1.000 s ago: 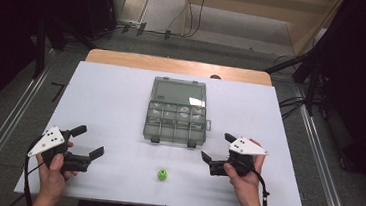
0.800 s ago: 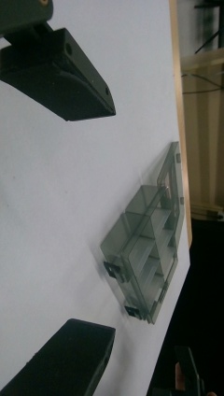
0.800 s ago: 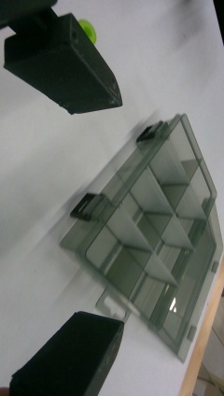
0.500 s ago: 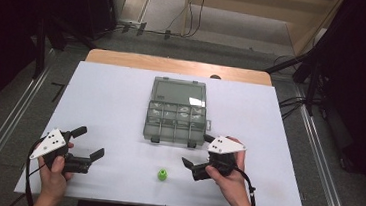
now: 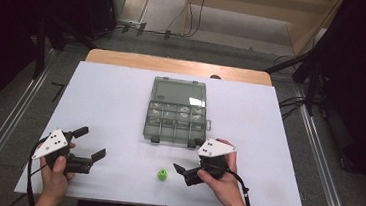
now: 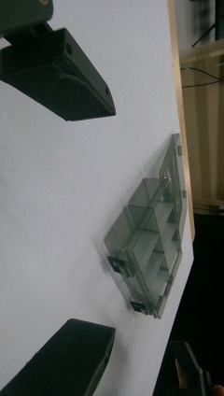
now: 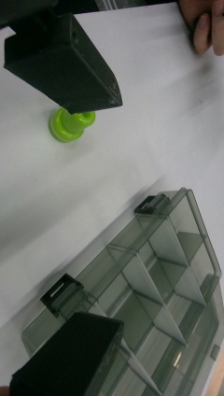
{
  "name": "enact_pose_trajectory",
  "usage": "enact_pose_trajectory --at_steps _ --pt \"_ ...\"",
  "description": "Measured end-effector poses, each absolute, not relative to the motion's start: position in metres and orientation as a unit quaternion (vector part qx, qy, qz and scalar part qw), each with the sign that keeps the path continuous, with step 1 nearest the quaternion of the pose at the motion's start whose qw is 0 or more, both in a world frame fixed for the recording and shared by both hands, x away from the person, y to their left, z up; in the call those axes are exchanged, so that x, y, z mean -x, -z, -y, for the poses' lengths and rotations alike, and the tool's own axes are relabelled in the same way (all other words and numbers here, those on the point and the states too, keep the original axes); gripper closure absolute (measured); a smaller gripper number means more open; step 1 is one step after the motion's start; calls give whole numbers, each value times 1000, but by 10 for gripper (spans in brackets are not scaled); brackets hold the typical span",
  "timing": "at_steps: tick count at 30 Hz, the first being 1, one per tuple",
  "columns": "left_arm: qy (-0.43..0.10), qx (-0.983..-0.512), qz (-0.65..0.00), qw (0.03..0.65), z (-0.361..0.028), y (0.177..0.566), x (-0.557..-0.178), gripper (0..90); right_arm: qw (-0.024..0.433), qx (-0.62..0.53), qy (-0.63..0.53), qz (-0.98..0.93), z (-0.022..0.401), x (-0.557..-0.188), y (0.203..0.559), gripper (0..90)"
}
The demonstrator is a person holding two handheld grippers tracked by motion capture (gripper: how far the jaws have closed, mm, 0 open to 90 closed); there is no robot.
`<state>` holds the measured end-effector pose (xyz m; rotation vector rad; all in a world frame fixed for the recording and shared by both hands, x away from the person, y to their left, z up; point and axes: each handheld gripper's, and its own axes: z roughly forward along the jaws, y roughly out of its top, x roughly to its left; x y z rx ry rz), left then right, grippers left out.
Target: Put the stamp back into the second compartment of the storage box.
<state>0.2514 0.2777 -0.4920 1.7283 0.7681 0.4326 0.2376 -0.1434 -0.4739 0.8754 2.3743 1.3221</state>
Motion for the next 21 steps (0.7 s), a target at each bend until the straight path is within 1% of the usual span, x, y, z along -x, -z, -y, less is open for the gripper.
enact_pose_trajectory --at_steps 16,21 --pt "-177 -735 -325 568 -278 493 -253 0 111 -279 -448 -842 120 -232 481 0" --pt "-176 -736 -323 569 -278 493 -253 0 108 -282 -438 -847 114 -230 486 0"
